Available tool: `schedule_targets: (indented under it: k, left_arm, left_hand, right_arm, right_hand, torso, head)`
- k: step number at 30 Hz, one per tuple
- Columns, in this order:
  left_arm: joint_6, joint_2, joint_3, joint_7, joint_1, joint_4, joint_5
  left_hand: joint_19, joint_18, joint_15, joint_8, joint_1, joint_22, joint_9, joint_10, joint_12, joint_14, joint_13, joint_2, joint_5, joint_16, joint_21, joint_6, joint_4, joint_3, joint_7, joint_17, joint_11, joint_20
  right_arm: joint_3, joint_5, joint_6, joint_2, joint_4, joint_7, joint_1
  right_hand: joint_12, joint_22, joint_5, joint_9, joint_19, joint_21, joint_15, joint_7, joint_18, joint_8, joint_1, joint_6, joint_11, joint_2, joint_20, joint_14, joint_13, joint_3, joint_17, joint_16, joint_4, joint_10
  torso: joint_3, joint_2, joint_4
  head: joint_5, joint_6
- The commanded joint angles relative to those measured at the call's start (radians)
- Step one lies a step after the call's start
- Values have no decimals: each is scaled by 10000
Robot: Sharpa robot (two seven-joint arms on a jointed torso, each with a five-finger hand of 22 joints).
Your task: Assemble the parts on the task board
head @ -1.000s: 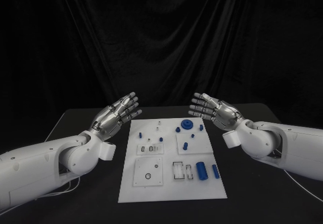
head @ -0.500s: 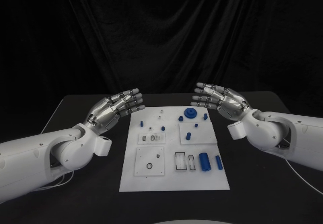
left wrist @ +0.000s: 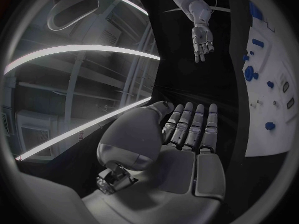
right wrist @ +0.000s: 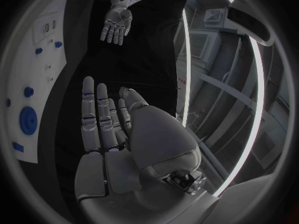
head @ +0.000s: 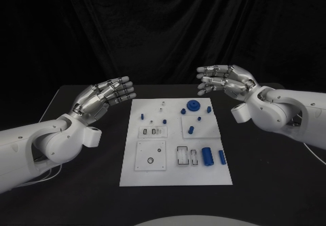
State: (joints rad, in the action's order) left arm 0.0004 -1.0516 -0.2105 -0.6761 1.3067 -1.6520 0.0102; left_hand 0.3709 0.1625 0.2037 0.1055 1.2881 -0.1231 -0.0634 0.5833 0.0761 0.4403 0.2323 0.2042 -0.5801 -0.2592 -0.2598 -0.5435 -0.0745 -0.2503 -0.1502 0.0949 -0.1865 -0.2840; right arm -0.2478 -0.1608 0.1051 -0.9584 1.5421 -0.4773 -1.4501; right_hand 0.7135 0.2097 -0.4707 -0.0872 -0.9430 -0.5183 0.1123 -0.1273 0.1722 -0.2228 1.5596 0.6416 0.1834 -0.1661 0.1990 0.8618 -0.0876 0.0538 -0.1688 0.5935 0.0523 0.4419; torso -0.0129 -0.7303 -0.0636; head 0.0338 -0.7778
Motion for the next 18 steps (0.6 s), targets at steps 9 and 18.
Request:
schedule_targets:
  k: [9,18]
  left_arm:
    - [94,-263,11,-2229,237,-203,-508]
    - [156,-357,9,-2226,263,-259,-598]
  left_hand:
    - [145,-94,30,71,-12,-11,-13,121,-84,308,43,-167,3,-185,-102,-192,2,-171,-14,36,-24,-20]
    - [173,-114,58,68,-27,-13,-10,112,-103,340,48,-182,-11,-208,-117,-204,1,-214,-9,34,-2,-27]
  right_arm:
    - [1,-6787,286,727,-515,4190,-862]
    - [4,-12105,807,1130,-404,5860,-1048]
  right_hand:
    - [-259,2592,976,-67,-1392,-4035,-643,-169,91,-251,-641,1278,-437,721,-525,2282,208,-446,-1528,3469,-16,1597]
    - [-1150,8402,1920,-160,-3797,-8166,-787,130,-687,311,-1293,1753,-595,1564,-598,4093,212,-1907,-4202,6203,-166,2620]
  torso:
    - [-73,-607,-121]
    - [-152,-901,-133]
  head:
    - [150,144]
    - [166,297]
